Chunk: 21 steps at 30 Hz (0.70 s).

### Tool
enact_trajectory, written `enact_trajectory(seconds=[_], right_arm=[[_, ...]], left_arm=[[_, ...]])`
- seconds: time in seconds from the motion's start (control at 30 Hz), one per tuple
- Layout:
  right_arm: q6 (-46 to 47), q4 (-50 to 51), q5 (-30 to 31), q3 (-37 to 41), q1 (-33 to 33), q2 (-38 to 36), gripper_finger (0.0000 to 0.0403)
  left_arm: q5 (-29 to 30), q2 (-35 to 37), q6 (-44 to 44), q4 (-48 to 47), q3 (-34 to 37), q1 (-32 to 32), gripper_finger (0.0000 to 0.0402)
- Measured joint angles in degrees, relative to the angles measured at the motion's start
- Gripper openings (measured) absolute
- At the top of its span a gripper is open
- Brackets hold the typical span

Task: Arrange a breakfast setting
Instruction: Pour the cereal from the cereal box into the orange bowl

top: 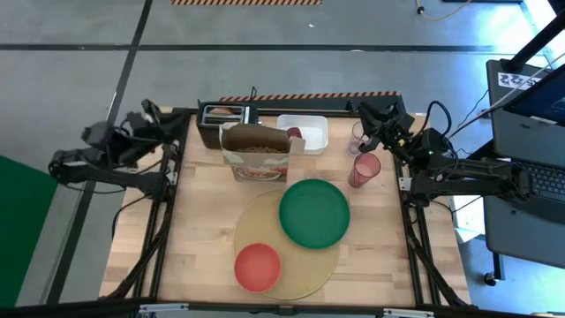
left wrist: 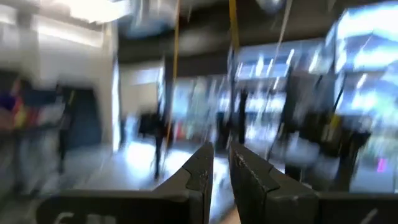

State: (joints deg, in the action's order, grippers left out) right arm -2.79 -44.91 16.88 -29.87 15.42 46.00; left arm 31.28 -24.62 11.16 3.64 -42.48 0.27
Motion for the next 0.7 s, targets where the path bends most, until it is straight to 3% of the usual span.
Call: enact_trajectory(seconds=[0.17,0.3,0.4,0.53,0.7], right_arm=[[0.13,-0.13,0.00,0.00,-0.02,0.02,0.0085],[1.27,-1.48,-0.10,0.00,-0.02,0.00,0.0085],[3.15,-1.74,-2.24,0.00,-0.02,-0.02,0.0085],[4.50,-1.63,-4.93,0.00,-0.02,0.00,0.0085],[4.66,-1.59,-4.81,0.00,-0.02,0.00,0.0085]], left_arm=[[-15.49,-10.16,-1.72,3.82,-3.33,11.03,0.0046],[-18.90,-15.28,-1.80,1.68,-6.08,20.48,0.0046],[-22.17,-14.94,-3.18,-3.01,-7.41,29.26,0.0046],[-33.16,-11.63,-5.11,-12.99,-8.24,40.91,0.0046],[-41.58,-8.51,-4.82,-29.57,-8.50,50.37,0.0046]])
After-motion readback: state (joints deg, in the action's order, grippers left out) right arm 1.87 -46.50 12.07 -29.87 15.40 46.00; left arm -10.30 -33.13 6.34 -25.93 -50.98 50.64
